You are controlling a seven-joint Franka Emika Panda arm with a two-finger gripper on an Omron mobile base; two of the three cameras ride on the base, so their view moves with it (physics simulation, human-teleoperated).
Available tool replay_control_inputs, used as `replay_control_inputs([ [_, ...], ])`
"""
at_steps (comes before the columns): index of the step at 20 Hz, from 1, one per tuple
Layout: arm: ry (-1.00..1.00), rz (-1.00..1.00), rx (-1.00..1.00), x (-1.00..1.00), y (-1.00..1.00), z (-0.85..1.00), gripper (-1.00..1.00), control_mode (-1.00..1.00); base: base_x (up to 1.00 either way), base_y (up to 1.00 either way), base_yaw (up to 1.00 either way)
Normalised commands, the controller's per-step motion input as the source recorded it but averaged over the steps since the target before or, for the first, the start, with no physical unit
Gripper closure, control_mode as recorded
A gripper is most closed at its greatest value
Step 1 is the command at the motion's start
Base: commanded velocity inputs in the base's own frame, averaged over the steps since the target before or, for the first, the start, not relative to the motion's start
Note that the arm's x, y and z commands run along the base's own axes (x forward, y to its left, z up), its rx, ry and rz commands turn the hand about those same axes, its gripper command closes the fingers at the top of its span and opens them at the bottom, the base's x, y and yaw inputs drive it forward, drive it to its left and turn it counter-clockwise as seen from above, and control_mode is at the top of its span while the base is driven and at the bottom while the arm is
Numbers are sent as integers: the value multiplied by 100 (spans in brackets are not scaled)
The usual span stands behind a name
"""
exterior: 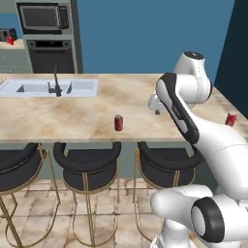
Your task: Four empty soda cans are scattered around the kitchen. Gather all the cans and cluster them next to the stove for recycling.
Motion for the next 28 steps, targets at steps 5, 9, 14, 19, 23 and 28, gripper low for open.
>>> replay_control_inputs([
  [5,0,0,0,0,0,0,-100,100,17,-55,0],
  [9,0,0,0,0,0,0,-100,100,22,-52,0],
  [14,0,0,0,0,0,0,-100,100,42,-38,2],
  [19,0,0,0,0,0,0,-100,100,47,-34,1],
  [23,0,0,0,0,0,0,-100,100,48,-28,0],
  [28,0,0,0,0,0,0,-100,100,36,-21,0],
])
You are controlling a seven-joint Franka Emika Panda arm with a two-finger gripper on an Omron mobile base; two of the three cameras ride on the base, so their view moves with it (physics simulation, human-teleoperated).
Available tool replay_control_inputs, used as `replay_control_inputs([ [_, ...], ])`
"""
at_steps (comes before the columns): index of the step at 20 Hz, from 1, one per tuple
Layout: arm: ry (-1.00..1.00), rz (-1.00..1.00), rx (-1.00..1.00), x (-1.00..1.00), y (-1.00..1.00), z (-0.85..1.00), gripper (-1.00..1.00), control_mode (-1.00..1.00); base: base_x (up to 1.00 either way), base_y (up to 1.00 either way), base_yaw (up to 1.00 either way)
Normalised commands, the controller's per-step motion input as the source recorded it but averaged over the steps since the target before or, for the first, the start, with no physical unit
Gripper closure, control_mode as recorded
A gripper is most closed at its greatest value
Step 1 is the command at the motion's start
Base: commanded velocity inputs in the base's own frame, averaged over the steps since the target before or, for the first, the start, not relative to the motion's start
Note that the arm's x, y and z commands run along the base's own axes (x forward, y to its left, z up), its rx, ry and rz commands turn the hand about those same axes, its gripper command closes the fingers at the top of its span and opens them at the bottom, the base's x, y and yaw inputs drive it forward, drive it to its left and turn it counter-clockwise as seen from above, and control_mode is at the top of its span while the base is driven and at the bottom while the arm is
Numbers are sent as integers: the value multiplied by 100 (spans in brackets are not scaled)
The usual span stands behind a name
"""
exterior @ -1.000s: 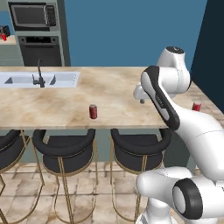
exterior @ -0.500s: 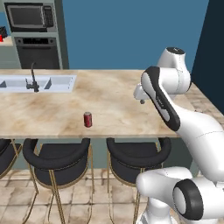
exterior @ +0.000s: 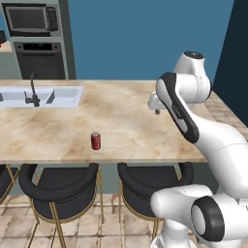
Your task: Four empty soda cans are scattered around the kitchen. Gather all the cans and cluster them next to the stove for recycling.
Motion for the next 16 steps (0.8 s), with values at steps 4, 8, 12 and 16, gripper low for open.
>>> replay_control_inputs([
  [4,0,0,0,0,0,0,-100,100,8,-7,0],
  [8,0,0,0,0,0,0,-100,100,0,0,0],
  [12,0,0,0,0,0,0,-100,100,0,0,0],
  [16,0,0,0,0,0,0,-100,100,0,0,0],
])
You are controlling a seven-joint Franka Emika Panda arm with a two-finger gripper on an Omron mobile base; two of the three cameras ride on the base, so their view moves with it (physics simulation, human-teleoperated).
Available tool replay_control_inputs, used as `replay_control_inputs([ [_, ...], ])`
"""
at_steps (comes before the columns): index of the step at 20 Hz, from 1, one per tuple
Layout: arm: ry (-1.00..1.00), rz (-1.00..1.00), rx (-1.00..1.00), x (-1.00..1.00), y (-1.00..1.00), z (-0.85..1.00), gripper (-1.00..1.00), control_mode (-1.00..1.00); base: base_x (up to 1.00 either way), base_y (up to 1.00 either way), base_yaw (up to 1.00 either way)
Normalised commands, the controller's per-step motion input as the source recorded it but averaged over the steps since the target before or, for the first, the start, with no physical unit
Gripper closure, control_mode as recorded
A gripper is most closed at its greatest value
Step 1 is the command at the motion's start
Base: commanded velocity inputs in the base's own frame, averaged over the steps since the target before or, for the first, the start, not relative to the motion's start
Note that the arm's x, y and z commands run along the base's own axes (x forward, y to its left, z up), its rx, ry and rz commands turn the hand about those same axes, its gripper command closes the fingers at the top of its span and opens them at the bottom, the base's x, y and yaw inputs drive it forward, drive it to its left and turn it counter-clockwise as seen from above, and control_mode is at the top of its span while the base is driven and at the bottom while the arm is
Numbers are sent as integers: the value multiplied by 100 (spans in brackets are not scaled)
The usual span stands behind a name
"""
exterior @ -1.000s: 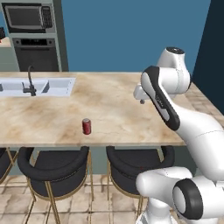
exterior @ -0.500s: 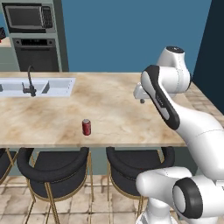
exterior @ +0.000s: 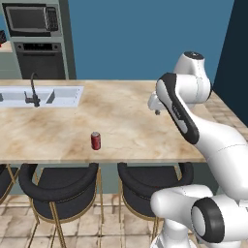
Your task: Four empty soda cans are scattered around the kitchen. Gather all the cans and cluster them next to the stove for recycling.
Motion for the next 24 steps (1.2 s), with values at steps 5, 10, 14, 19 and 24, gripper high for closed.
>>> replay_control_inputs([
  [5,0,0,0,0,0,0,-100,100,0,0,0],
  [10,0,0,0,0,0,0,-100,-100,0,0,0],
  [14,0,0,0,0,0,0,-100,-100,0,0,0],
  [19,0,1,0,2,5,0,-100,-100,0,0,0],
  [24,0,8,3,14,18,0,-100,-100,0,0,0],
])
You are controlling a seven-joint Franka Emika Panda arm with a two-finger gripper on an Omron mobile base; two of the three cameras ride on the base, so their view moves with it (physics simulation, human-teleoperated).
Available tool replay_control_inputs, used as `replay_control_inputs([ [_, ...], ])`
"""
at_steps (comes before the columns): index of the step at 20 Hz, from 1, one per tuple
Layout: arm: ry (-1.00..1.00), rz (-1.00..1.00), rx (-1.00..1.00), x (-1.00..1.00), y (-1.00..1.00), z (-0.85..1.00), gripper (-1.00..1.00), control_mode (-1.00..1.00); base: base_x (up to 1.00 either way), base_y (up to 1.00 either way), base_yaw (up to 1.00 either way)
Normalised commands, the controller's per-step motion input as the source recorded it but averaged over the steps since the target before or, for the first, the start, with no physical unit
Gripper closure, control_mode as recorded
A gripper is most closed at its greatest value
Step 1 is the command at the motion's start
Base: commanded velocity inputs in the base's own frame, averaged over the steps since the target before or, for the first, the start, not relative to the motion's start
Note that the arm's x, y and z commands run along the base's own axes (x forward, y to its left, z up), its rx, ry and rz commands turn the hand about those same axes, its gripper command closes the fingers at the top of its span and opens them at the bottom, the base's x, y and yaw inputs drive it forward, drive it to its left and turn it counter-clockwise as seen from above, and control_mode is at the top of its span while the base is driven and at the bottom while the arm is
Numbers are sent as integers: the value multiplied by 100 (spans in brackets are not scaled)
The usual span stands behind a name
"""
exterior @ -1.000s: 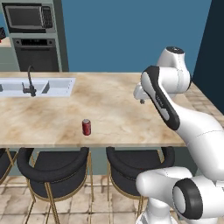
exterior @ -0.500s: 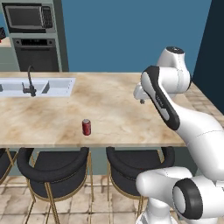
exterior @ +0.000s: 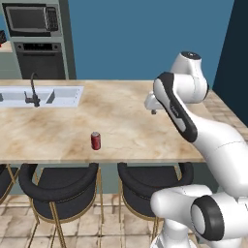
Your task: Four empty soda cans are scattered around the kitchen. Gather all the cans and cluster them next to the stove for recycling.
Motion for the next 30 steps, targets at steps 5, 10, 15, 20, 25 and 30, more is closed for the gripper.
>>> replay_control_inputs([
  [5,0,11,3,19,26,1,-100,-100,0,0,0],
  [10,0,12,1,15,24,-3,-100,-100,0,0,0],
  [15,0,6,0,17,23,-9,-100,-100,0,0,0],
  [20,0,5,1,16,23,-9,-100,-100,0,0,0],
  [25,0,5,0,17,27,-8,-100,-100,0,0,0],
  [30,1,5,0,11,25,-9,-100,-100,0,0,0],
])
